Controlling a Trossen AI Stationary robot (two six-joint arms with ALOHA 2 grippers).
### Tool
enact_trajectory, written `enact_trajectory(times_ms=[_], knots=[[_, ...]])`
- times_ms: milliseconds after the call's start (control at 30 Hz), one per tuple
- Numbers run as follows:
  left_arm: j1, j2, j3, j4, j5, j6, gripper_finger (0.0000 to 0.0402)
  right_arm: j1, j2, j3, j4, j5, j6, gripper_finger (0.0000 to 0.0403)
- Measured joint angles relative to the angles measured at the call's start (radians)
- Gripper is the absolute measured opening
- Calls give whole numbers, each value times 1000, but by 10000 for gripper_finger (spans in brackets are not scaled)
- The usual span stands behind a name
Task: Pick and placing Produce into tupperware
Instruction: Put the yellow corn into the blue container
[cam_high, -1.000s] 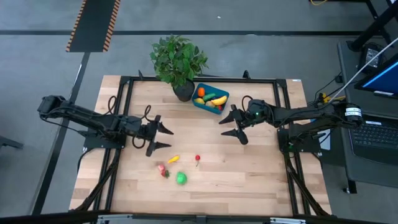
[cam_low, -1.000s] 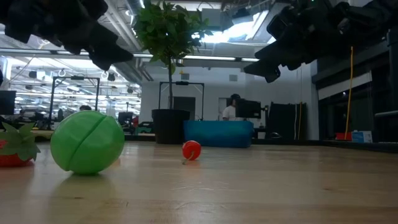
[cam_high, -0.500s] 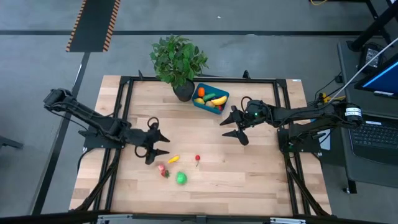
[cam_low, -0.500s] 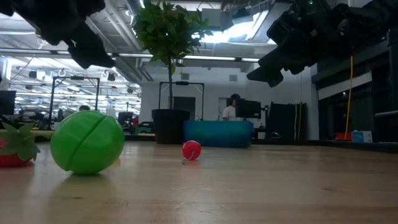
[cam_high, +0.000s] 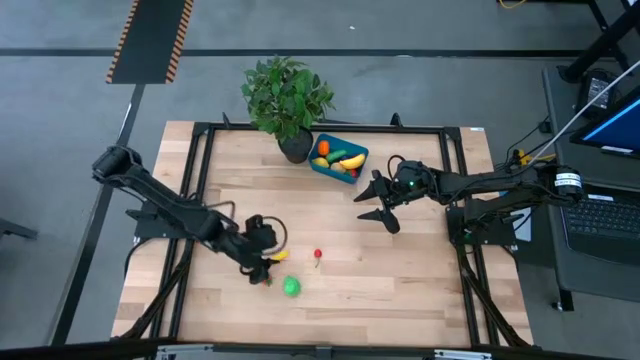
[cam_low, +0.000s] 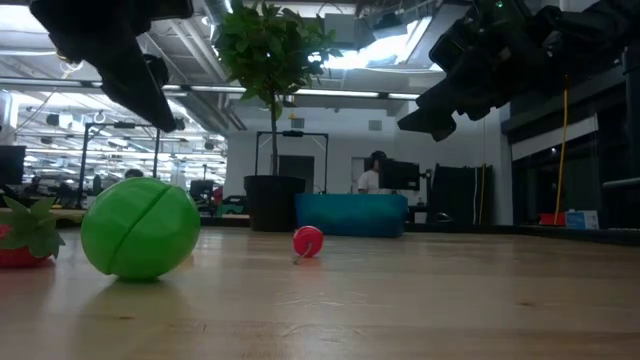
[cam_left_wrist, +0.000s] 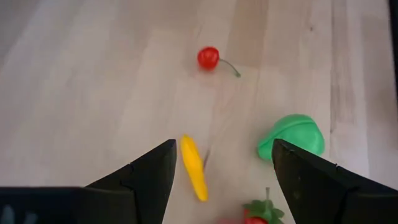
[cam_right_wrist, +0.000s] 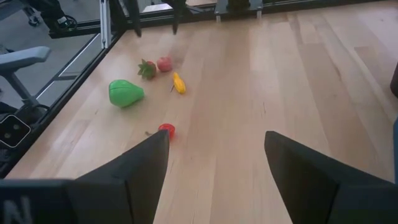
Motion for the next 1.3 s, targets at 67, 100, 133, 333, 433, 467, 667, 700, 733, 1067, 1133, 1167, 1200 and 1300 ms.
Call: enact_trajectory(times_ms=[67,100,133,333,433,467,667,700,733,1067,1133,1167,1200,1300], knots=[[-10,54,34,-16,1,-23,255,0,0,0,-1,0,0,266],[-14,79,48,-21,1,-33,255,0,0,0,-4,0,0,266],[-15,102,61,-22,3,-43,255,0,0,0,-9,0,0,266],[6,199,106,-58,73,-148,255,0,0,0,-32,0,0,266],[26,228,108,-94,117,-206,255,0,0,0,-33,0,0,266],[30,235,108,-108,123,-211,255,0,0,0,-33,0,0,266],[53,260,108,-120,126,-213,255,0,0,0,-33,0,0,266],[57,264,108,-121,126,-212,255,0,0,0,-33,0,0,266],[61,266,108,-122,126,-213,255,0,0,0,-32,0,0,266],[85,325,108,-135,126,-209,249,0,0,0,-32,0,0,266],[84,343,108,-135,126,-209,246,0,0,0,-33,0,0,266],[84,352,108,-135,126,-209,245,0,0,0,-34,0,0,266],[84,360,108,-136,129,-209,245,0,0,0,-34,0,0,266],[84,376,108,-134,138,-209,243,0,0,0,-35,0,0,266]])
